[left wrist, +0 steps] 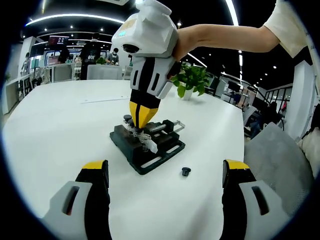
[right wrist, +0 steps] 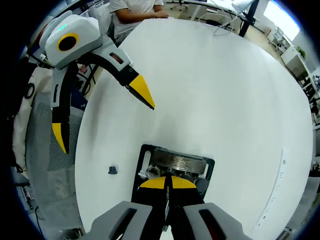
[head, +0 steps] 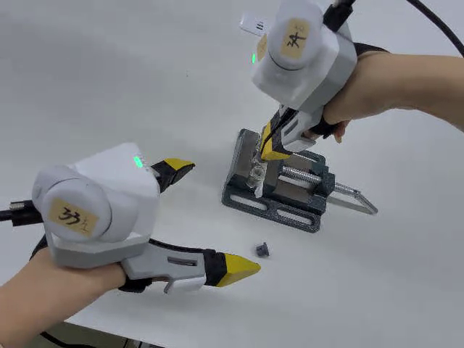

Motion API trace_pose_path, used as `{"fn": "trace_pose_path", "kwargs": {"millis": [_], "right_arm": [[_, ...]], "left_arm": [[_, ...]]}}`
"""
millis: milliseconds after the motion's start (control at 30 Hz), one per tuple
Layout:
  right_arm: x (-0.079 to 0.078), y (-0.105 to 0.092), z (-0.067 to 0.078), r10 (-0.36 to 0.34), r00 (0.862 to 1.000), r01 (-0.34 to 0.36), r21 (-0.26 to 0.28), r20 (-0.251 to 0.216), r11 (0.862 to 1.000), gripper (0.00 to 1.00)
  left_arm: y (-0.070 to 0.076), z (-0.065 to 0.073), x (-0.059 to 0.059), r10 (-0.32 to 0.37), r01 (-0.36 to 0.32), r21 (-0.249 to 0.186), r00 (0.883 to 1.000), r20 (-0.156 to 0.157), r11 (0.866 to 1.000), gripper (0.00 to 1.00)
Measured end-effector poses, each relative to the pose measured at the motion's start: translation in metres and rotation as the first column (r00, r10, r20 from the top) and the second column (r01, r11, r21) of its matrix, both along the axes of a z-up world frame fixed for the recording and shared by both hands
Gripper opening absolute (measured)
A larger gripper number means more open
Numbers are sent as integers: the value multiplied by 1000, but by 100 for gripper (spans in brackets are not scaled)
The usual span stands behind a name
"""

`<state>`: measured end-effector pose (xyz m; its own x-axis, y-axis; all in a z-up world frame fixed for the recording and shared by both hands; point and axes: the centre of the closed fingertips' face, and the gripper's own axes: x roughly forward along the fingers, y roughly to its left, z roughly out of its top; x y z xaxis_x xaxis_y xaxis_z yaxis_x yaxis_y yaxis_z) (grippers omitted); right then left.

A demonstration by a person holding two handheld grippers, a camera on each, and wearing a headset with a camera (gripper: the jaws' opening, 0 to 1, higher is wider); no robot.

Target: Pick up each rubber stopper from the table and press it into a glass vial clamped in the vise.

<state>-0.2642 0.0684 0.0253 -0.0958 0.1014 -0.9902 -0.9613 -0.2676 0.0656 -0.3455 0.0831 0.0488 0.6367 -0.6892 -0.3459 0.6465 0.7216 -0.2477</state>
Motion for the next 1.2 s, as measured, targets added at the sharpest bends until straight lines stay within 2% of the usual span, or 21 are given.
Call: {"fn": "trace_pose_path", "kwargs": {"millis": [33,167,233,433,500,567,700,1033,1100,1200], "right_arm": [[1,1,0,44,999,-44,4,4,999,0],[2,1,0,-14,1000,14,11,-7,1000,0],[-3,1,1,9,1000,-9,6,8,1000,0],[-1,0,2,-39,999,39,15,12,999,0],[-1,-1,3,-12,999,11,22,35,1000,0],[1,-1,3,-16,999,15,21,40,1000,0],[3,0,4,-26,999,25,33,29,999,0],[3,1,4,-39,998,35,114,39,993,0],[3,1,4,-73,997,68,135,36,989,0],[7,2,3,-84,996,78,154,29,985,0]], "left_arm": [[0,1,0,0,0,0,1000,0,1000,94],[0,8,-2,2,-2,2,1000,14,1000,94],[1,11,-3,2,-2,6,1000,18,1000,94],[4,26,-1,0,-1,24,999,50,1000,93],[5,30,-1,-2,0,27,998,56,1000,93],[6,33,0,1,-3,30,998,62,1000,94],[5,34,-1,-6,4,41,998,66,999,94],[8,34,-5,-11,8,53,998,62,999,94],[9,35,-4,-11,7,57,998,63,998,94],[11,36,-3,-6,3,56,998,65,998,94]]}}
